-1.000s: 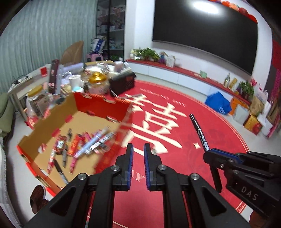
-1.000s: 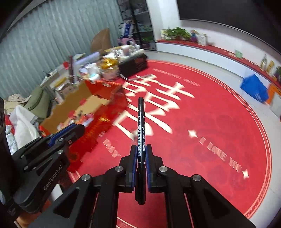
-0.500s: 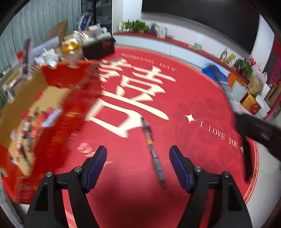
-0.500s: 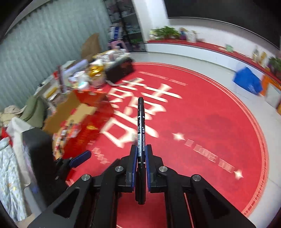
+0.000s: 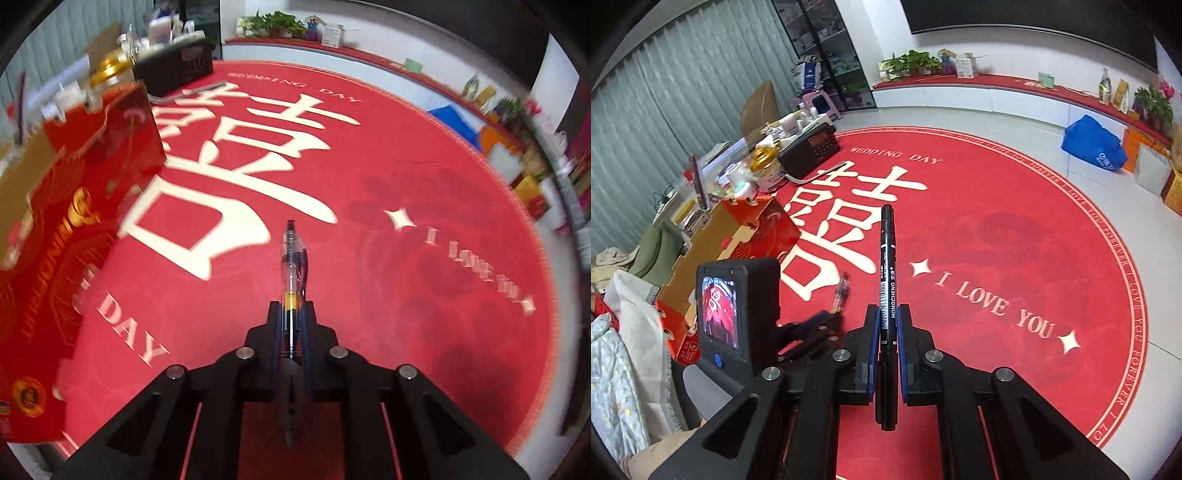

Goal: Organize rigid objects
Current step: 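Carry the black gel pen with left tool while right tool carries the black marker over the box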

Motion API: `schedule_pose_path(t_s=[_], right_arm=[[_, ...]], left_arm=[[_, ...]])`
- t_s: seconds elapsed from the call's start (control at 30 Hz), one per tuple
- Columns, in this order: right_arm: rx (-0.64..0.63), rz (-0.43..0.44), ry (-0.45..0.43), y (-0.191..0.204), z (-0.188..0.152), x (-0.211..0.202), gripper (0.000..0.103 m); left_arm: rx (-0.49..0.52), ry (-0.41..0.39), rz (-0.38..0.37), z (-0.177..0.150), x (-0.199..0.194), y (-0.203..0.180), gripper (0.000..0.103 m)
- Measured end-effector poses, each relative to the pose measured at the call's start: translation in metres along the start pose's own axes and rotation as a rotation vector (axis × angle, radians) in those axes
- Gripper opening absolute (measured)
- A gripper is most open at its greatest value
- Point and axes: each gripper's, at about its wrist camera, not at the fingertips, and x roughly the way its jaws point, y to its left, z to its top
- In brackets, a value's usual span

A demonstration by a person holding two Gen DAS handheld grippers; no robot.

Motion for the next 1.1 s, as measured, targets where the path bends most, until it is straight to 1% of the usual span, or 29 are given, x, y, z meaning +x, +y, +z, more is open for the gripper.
schedule_pose_path(t_s=[0.03,0.13,0.2,0.27,0.43,0.57,0.7,0.83,0.97,1.1], right_arm=[[-0.004,0.003,0.0,0.003,0.0,0.0,0.01],[-0.024,0.012,-0.002,0.012,0.001,-0.001,0.01],[-0.045,0.02,-0.005,0.021,0.004,-0.001,0.01],[-0.072,0.033,-0.004,0.036,0.007,0.001,0.01],[-0.167,0.083,0.009,0.084,0.014,0.011,0.01],[-0.226,0.149,0.033,0.129,0.025,0.025,0.01],[-0.295,0.194,0.041,0.175,0.035,0.038,0.01],[-0.352,0.225,0.056,0.213,0.043,0.055,0.01],[-0.388,0.235,0.09,0.243,0.047,0.079,0.01],[-0.414,0.23,0.117,0.257,0.048,0.095,0.01]], left_arm=[[-0.013,-0.022,-0.013,-0.002,-0.007,0.004,0.01],[-0.013,-0.111,-0.013,-0.002,-0.04,0.015,0.01],[-0.034,-0.172,-0.007,-0.003,-0.066,0.029,0.01],[-0.059,-0.21,0.005,0.0,-0.083,0.042,0.01],[-0.118,-0.297,0.077,0.005,-0.124,0.081,0.01],[-0.166,-0.348,0.143,0.006,-0.149,0.117,0.01],[-0.221,-0.375,0.218,0.005,-0.165,0.157,0.01],[-0.282,-0.362,0.272,0.008,-0.165,0.197,0.01],[-0.307,-0.34,0.307,0.01,-0.157,0.22,0.01],[-0.318,-0.317,0.325,0.013,-0.146,0.233,0.01]])
